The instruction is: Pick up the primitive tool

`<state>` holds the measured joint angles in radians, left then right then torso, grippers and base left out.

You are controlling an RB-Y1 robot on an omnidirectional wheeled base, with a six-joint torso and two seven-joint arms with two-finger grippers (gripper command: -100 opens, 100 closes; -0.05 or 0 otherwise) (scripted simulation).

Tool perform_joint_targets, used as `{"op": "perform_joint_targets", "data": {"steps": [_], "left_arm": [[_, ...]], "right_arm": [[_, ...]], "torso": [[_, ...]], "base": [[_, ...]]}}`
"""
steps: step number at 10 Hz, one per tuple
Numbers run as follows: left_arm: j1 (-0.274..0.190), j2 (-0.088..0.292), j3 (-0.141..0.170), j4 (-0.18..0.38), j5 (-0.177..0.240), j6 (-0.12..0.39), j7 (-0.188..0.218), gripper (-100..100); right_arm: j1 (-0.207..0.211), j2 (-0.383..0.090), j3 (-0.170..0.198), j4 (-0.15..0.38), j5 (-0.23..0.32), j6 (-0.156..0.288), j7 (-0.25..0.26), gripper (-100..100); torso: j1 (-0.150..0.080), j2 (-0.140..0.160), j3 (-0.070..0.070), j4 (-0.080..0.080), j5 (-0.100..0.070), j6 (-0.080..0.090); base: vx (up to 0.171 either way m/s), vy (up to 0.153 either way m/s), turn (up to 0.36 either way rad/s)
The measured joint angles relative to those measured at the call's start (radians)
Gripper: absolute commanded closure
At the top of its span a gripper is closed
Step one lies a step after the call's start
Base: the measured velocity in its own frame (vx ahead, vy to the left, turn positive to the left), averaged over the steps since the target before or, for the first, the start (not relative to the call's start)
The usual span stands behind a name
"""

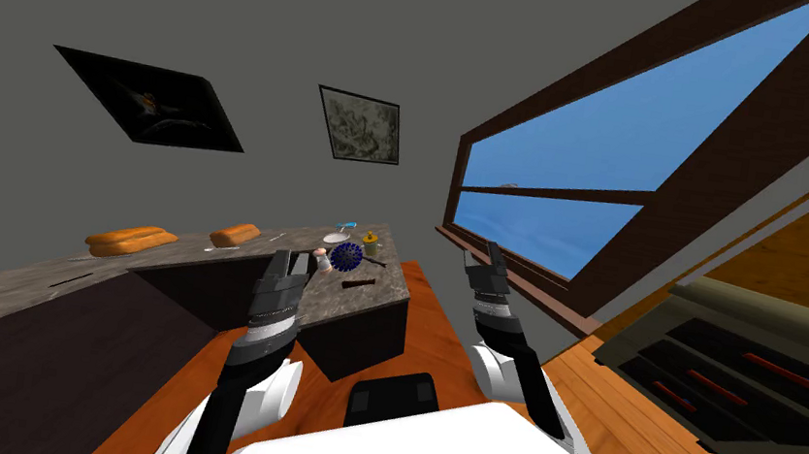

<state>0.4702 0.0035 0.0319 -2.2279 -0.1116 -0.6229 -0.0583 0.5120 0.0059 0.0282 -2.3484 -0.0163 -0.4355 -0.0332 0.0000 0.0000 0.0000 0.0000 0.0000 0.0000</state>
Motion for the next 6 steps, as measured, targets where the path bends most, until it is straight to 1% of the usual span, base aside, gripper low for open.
{"op": "perform_joint_targets", "data": {"steps": [2,4,6], "left_arm": [[-0.013,0.037,-0.005,0.01,0.006,0.016,0.013,-100],[-0.051,0.075,-0.014,0.028,0.014,0.063,0.034,-100],[-0.083,0.107,-0.028,0.043,0.028,0.121,0.068,-100]], "right_arm": [[0.0,0.0,0.0,0.0,0.0,0.0,0.0,0],[0.0,0.0,0.0,0.0,0.0,0.0,0.0,0],[0.0,0.0,0.0,0.0,0.0,0.0,0.0,0]], "torso": [[-0.001,0.001,0.001,0.0,0.0,0.0],[-0.001,0.002,0.001,0.0,0.0,0.0],[-0.002,0.003,0.002,0.001,0.0,0.0]], "base": [[-0.026,-0.016,-0.016],[-0.043,-0.019,-0.023],[-0.049,-0.037,-0.032]]}}
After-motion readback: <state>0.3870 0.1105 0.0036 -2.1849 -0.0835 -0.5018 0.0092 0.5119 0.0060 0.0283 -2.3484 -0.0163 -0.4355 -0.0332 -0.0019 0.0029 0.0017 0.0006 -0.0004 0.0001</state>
